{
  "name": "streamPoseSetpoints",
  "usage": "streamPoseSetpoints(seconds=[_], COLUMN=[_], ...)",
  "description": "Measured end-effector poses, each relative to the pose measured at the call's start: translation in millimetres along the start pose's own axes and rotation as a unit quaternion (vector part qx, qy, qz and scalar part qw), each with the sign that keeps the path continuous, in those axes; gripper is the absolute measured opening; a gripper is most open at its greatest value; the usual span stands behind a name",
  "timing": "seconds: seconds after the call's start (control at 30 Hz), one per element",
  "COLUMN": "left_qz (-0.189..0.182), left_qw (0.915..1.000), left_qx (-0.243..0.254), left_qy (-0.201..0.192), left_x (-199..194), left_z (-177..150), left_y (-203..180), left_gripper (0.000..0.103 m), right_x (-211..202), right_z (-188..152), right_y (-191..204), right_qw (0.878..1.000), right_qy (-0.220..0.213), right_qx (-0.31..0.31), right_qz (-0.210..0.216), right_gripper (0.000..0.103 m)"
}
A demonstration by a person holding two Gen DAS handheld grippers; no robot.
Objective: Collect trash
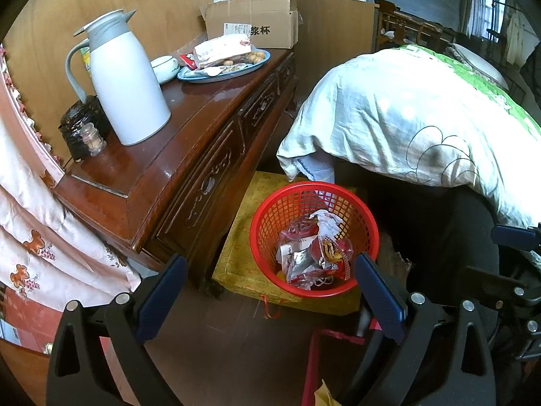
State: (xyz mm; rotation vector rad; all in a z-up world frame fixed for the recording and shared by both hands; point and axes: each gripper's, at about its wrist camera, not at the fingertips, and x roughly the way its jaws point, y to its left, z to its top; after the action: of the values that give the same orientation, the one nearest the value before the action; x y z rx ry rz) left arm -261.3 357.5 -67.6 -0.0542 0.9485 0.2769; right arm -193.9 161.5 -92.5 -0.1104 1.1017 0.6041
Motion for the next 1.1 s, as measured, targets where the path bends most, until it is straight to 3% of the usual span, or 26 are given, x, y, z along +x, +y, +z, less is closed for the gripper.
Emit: streamPoseSetpoints(seconds=[1.1], left_qz=[0.001], left_qw=[1.0000], left_qx=[0.003], left_qy=[0.008], left_x=[4.5], left_z=[-1.0], left_y=[0.1], left_gripper=[0.097], right_x=[0.3], right_z=[-0.6], right_y=[-0.9], right_qw=[1.000], right_qy=[0.001], right_qx=[0.001], right_qz=[0.001], right_gripper=[0.089])
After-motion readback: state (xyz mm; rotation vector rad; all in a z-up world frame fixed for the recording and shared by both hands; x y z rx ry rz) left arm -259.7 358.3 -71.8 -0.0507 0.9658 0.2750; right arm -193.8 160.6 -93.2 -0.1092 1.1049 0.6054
